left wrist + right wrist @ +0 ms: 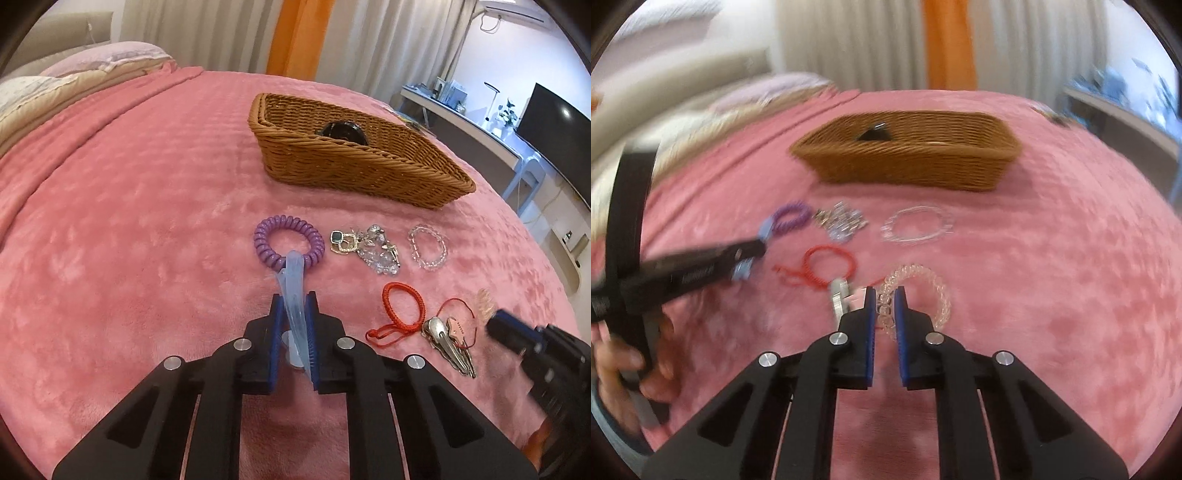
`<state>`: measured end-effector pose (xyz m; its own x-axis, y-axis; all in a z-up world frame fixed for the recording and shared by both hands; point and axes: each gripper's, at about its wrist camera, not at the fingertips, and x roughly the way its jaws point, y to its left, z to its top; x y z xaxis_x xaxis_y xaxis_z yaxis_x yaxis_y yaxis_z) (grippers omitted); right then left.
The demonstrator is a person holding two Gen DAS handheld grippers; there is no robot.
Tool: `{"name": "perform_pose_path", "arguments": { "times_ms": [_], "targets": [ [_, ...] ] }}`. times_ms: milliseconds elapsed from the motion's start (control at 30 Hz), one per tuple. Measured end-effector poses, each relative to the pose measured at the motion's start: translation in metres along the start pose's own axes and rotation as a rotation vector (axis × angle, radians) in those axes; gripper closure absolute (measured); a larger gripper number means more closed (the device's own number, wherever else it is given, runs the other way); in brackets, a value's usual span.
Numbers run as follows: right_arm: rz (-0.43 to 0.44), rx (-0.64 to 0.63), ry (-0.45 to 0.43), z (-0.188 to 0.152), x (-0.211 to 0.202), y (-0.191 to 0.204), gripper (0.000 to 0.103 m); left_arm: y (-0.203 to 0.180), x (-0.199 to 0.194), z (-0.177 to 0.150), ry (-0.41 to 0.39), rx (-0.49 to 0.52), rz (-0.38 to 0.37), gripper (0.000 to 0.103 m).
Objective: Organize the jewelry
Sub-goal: 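Grasp the blue clip with the left tool while the right tool grasps the clear coil bracelet, then carry clip and clear coil bracelet into the basket and release both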
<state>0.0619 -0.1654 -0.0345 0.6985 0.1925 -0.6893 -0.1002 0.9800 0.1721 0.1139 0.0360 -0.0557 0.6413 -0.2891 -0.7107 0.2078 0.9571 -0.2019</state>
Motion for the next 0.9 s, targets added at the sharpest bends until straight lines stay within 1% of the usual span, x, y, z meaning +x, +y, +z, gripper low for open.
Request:
{"name": "perform_pose_path", "arguments": {
  "times_ms": [133, 200, 267, 333, 400, 500, 567, 600, 633, 700, 767, 867, 900],
  "targets": [
    [0.039, 0.153, 0.000, 0.002, -0.005, -0.034, 0.095, -0.006, -0.001, -0.001, -0.008, 0.024, 0.002, 0.092],
    [0.051, 0.206, 0.014, 0.002, -0.005, -0.048, 0.095, -0.008, -0.002, -0.001, -0.012, 0.038, 0.002, 0.092],
    [0.080, 0.268, 0.047, 0.000, -0.003, -0.063, 0.094, -0.010, -0.002, -0.001, -0.013, 0.044, 0.008, 0.092],
    [0.108, 0.294, 0.062, -0.003, -0.005, -0.072, 0.094, -0.010, -0.002, -0.001, -0.012, 0.043, 0.008, 0.092],
    [0.096, 0.307, 0.055, -0.007, -0.010, -0.079, 0.089, -0.011, -0.001, -0.001, -0.011, 0.039, 0.008, 0.092],
    [0.095, 0.281, 0.066, -0.012, -0.014, -0.079, 0.089, -0.012, -0.001, -0.002, -0.010, 0.039, 0.009, 0.092],
    [0.085, 0.223, 0.084, -0.014, -0.013, -0.071, 0.088, -0.013, -0.001, -0.002, -0.010, 0.042, 0.010, 0.092],
    [0.088, 0.166, 0.100, -0.014, -0.012, -0.062, 0.086, -0.012, -0.001, -0.001, -0.010, 0.041, 0.009, 0.092],
    [0.090, 0.140, 0.103, -0.014, -0.014, -0.055, 0.084, -0.011, -0.001, -0.001, -0.009, 0.040, 0.008, 0.092],
    [0.095, 0.104, 0.091, -0.015, -0.021, -0.050, 0.068, -0.010, -0.002, -0.001, -0.009, 0.038, 0.004, 0.092],
    [0.074, 0.100, 0.056, -0.016, -0.030, -0.051, 0.059, -0.010, -0.001, -0.001, -0.008, 0.038, 0.001, 0.092],
    [0.033, 0.118, 0.014, -0.016, -0.037, -0.061, 0.059, -0.010, -0.002, -0.001, -0.010, 0.044, -0.002, 0.092],
    [0.009, 0.122, 0.022, -0.014, -0.033, -0.064, 0.059, -0.010, -0.002, -0.001, -0.009, 0.046, -0.002, 0.092]
  ]
}}
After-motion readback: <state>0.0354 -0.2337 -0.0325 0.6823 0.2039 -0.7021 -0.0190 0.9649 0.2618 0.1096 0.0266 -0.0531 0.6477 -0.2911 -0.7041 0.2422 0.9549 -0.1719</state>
